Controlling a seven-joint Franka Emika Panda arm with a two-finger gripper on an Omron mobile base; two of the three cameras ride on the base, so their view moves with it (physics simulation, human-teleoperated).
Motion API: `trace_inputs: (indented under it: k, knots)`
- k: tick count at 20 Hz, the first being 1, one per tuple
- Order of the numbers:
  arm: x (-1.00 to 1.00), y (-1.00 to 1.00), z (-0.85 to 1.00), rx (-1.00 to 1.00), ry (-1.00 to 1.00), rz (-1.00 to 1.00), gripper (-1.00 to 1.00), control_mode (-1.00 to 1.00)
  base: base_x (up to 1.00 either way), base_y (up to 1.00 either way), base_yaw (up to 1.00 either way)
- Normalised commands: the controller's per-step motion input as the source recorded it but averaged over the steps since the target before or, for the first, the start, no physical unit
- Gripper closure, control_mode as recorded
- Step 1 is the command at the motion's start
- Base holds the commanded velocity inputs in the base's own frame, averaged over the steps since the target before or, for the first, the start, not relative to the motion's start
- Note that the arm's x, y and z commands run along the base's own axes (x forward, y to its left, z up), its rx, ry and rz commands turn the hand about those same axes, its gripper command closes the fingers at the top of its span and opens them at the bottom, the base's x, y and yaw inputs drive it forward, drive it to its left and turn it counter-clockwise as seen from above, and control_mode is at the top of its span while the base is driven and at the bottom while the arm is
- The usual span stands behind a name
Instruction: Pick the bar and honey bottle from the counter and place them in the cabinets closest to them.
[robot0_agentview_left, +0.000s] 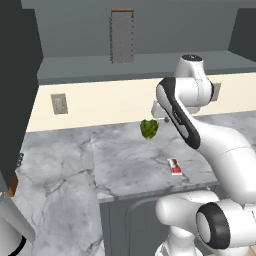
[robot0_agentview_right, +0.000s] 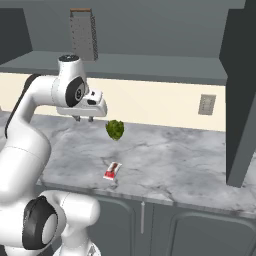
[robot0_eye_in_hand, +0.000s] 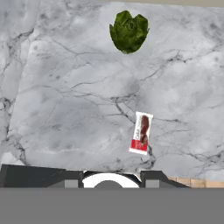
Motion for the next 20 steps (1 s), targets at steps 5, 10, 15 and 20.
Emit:
trace_inputs:
  k: [5,10,15,20]
  knots:
    - [0.18,-0.2,-0.01,0.0,0.01,-0.06,-1.0,-1.0,0.0,0.0,0.0]
    - [-0.02,-0.26,-0.03,0.0,0.0,0.0,-1.0,-1.0,0.0,0.0,0.0]
    - [-0.01,-0.15,-0.03,0.0,0.0,0.0,-1.0,-1.0,0.0,0.0,0.0]
    - [0.0,0.0,-0.03,0.0,0.0,0.0,-1.0,-1.0,0.0,0.0,0.0]
